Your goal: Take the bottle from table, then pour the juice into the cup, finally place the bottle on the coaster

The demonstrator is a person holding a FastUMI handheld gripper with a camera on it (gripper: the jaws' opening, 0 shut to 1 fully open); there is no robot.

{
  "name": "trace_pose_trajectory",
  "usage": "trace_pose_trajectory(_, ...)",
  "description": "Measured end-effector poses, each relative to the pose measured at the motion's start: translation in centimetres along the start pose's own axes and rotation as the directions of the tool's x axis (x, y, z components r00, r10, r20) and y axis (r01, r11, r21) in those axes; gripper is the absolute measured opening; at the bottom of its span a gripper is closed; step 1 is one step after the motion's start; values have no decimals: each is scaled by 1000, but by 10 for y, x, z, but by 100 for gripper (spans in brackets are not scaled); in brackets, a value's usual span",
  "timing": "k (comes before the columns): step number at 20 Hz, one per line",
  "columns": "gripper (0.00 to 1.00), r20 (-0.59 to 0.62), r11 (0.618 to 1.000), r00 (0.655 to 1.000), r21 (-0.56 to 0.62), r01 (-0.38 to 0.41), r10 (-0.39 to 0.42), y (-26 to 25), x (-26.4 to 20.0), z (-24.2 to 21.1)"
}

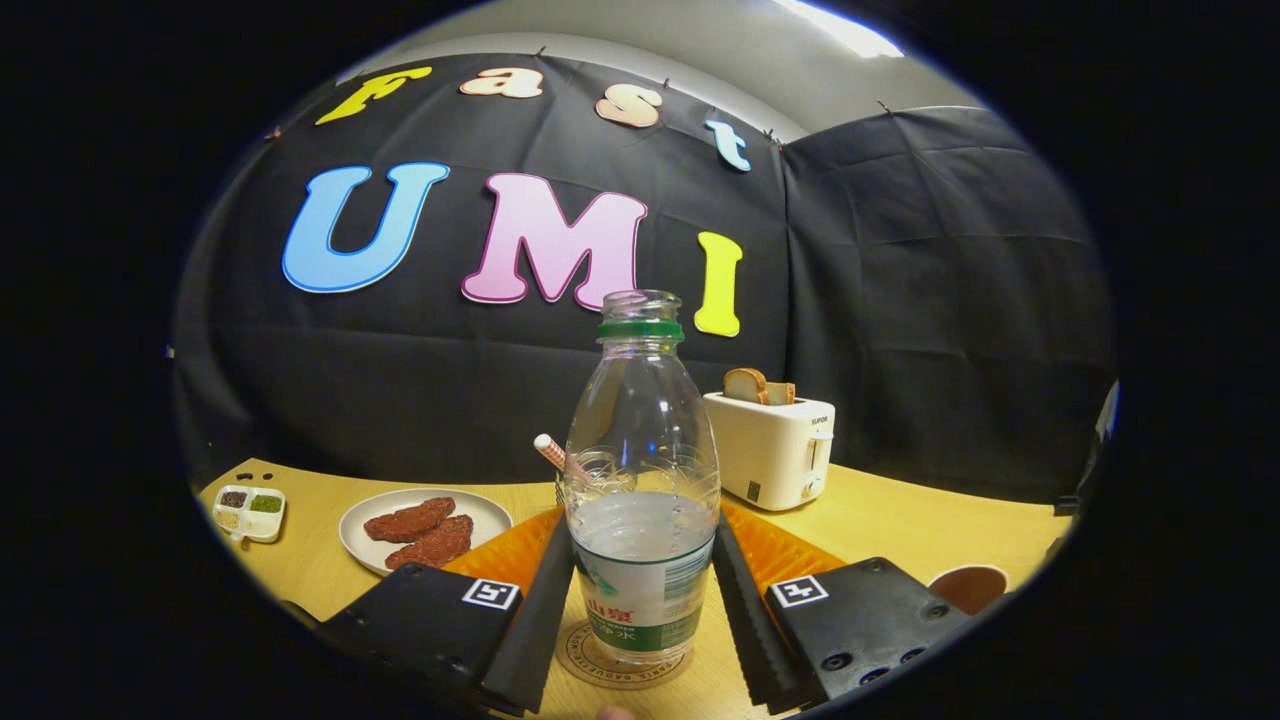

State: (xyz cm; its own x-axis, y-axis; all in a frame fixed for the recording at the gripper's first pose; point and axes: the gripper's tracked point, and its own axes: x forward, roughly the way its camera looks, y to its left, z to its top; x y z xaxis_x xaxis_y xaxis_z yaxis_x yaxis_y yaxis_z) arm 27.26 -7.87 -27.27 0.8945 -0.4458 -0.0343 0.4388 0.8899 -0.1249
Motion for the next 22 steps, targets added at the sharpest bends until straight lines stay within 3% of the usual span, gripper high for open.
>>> trace_pose_trajectory(8, 76, -26, 1000, 999, -12, -20, 20, 15, 2, -15)
trace_pose_trajectory(16, 79, -48, 1000, 999, 1, 14, -14, 10, 6, -19)
trace_pose_trajectory(19, 100, -57, 1000, 998, -7, 15, -16, 7, 4, -19)
trace_pose_trajectory(22, 99, -55, 1000, 998, -9, 20, -20, 4, -2, -17)
